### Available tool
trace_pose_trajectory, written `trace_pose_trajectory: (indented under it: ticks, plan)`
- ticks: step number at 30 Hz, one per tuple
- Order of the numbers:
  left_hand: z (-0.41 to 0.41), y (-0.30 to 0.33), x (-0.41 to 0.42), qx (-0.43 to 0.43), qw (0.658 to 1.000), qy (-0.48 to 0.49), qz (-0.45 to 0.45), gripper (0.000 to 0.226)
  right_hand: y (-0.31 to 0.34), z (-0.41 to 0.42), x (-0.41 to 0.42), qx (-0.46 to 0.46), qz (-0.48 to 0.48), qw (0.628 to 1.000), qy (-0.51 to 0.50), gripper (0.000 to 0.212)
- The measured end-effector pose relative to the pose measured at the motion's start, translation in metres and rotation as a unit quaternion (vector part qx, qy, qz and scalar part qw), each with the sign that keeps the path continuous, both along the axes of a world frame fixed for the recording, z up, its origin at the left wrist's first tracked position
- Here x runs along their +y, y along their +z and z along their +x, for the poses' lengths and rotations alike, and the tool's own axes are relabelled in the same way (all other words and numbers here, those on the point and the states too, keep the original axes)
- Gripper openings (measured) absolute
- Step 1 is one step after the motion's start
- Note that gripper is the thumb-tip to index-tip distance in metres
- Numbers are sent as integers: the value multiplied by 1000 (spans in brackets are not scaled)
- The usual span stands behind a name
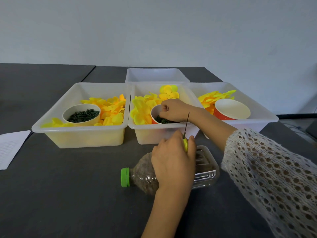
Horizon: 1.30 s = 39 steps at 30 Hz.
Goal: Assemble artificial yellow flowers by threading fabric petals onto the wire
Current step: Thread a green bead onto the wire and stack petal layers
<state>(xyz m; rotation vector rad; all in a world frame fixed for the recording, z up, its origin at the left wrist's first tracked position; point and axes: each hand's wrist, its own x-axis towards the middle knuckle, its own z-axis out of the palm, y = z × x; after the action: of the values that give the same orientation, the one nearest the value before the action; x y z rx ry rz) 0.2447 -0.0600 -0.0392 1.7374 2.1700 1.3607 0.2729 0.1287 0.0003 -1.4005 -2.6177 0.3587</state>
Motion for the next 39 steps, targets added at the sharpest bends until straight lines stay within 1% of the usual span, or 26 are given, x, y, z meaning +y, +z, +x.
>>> trace_pose_trajectory:
  ticks: [3,6,8,10,15,20,24,28,31,33,35,37,39]
  plan:
    - [1,2,-1,13,1000,4,4,23,-2,7,0,22,5,1000,-3,36]
    - [-2,4,-2,-7,998,-61,-5,7,-6,10,-3,34,0,999,-6,24]
    - [-4,5,-2,-18,997,-76,-17,8,-8,10,-3,41,-4,999,-2,19]
    - [-5,4,-3,-15,997,-77,-25,9,-7,10,-2,43,-8,999,5,20]
    - [-6,2,-1,-1,997,-72,-22,22,-4,8,-1,34,-15,999,24,20]
    - [-5,0,-1,6,998,-64,-13,23,-9,2,-2,18,-5,999,30,32]
    - [-4,-1,0,1,998,-59,-3,22,-10,2,-2,42,10,998,44,31]
    - [-5,-1,0,-3,998,-62,2,24,-4,12,-11,124,32,990,60,10]
    - [-5,-2,0,-1,998,-63,2,23,5,18,-34,230,34,971,60,12]
    - [-4,-2,0,-3,998,-65,4,23,14,24,-56,333,9,941,63,14]
    - [-5,-1,-1,-1,998,-64,9,23,23,32,-79,413,-16,908,61,17]
    - [-4,-1,-1,5,998,-63,6,22,30,43,-98,473,-38,879,44,19]
    - [-4,-1,-1,6,998,-61,0,23,34,53,-113,510,-57,858,17,18]
